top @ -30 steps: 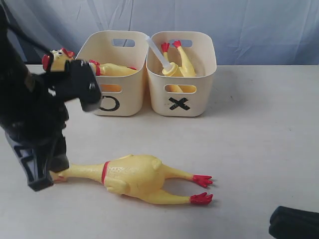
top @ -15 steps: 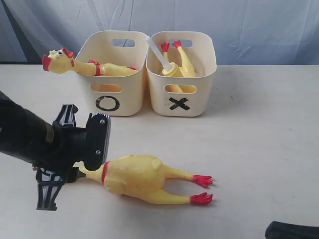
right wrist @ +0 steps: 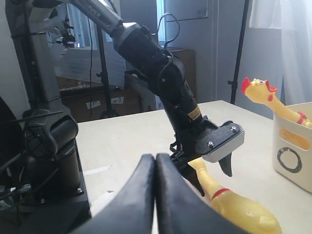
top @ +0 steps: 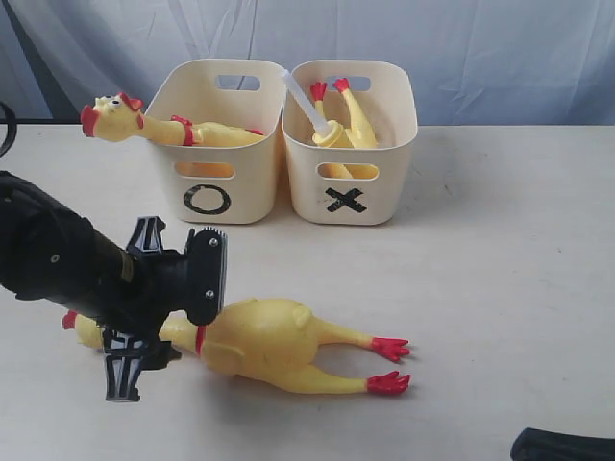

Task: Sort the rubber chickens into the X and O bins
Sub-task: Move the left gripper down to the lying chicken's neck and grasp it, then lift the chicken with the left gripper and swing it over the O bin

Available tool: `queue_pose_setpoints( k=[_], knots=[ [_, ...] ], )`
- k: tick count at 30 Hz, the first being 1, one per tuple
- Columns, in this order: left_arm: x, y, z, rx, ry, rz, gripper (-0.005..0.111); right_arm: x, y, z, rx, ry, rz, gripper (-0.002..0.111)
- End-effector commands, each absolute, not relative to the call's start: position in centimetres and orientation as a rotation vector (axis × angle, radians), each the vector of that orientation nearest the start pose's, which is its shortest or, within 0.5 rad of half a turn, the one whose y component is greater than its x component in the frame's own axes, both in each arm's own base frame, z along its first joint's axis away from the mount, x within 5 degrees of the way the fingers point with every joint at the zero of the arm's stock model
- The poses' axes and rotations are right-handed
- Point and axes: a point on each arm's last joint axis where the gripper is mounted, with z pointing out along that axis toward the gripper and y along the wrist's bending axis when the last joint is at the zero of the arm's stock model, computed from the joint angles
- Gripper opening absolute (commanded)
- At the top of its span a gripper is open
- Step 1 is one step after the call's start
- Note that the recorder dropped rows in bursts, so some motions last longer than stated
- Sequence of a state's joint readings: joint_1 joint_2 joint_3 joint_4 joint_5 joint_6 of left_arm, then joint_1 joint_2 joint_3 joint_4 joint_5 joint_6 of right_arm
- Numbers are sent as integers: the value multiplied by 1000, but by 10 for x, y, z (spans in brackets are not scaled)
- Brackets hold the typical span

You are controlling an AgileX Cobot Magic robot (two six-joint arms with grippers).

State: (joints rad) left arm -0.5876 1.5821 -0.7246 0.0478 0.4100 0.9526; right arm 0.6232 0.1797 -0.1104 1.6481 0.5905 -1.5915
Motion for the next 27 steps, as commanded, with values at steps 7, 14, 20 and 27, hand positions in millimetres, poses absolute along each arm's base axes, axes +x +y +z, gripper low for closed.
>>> queue_pose_setpoints(
  k=[7, 14, 20, 27],
  knots=[
    [231, -152, 145, -2451, -2492, -143, 62, 15, 73, 242, -893, 1328, 980, -1],
    [233, -154, 141, -2447, -2518, -135, 54, 15, 73, 242, -892, 1329, 981, -1],
    [233, -154, 134, -2429, -2495, -126, 46, 15, 73, 242, -892, 1329, 981, -1],
    [232, -153, 133, -2411, -2477, -117, 11, 15, 73, 242, -892, 1329, 981, -1]
  ],
)
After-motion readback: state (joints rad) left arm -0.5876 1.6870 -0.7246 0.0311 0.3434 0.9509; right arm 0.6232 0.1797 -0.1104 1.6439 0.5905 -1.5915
